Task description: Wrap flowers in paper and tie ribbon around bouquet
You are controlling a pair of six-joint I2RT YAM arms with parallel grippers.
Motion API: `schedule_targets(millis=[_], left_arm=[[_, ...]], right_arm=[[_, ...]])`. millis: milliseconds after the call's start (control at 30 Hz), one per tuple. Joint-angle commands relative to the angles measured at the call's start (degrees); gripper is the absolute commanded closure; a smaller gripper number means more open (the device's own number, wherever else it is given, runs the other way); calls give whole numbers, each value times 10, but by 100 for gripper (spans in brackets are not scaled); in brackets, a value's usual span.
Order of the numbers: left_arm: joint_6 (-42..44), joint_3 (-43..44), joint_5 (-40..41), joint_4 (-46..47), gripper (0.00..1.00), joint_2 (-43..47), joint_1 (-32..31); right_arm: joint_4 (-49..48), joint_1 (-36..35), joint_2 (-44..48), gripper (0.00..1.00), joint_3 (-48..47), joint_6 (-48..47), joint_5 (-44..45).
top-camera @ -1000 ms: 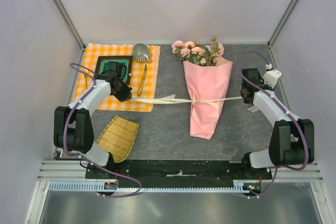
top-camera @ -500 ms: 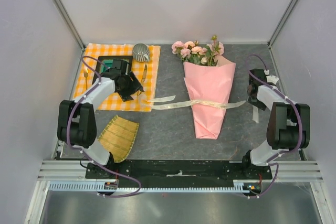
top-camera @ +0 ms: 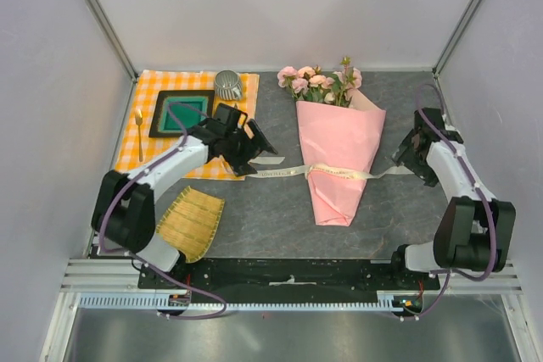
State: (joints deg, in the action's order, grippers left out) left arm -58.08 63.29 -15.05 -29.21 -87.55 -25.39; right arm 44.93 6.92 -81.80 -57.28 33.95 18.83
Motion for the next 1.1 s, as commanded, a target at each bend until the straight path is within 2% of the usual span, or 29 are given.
schedule_targets(millis=[0,133,167,267,467,533,600,700,800,833,933,1033,1067], left_arm=[[-197,12,-53,28,5,-83,-35],[-248,19,-40,48,4,-107,-47],[-258,14,-38,54,4,-106,-47],[-272,-11,-30,70,2,-95,-47],[-279,-48,-35,71,1,-81,-47],[-281,-58,-38,72,1,-78,-47],[-284,-63,-39,72,1,-75,-47],[-285,-66,-39,69,1,-62,-46],[-283,-68,-32,62,6,-48,-45],[-281,-69,-20,56,7,-43,-45],[-275,-69,13,39,9,-32,-44],[-270,-75,29,34,11,-29,-42],[-269,-77,30,35,11,-31,-42]], right_arm=[[10,34,55,2,7,61,-48],[-33,75,64,2,51,110,-169],[-62,75,61,2,62,146,-231],[-132,73,46,2,105,234,-292],[-196,32,-14,2,105,289,-274],[-209,19,-27,5,124,330,-277],[-222,-1,-32,14,139,378,-272],[-240,-11,-35,21,167,416,-242],[-247,-11,-21,33,196,462,-207],[-265,-11,-8,45,214,482,-205],[-273,-9,5,71,236,502,-180],[-274,-9,13,74,248,497,-176],[-274,-9,17,80,249,490,-175]])
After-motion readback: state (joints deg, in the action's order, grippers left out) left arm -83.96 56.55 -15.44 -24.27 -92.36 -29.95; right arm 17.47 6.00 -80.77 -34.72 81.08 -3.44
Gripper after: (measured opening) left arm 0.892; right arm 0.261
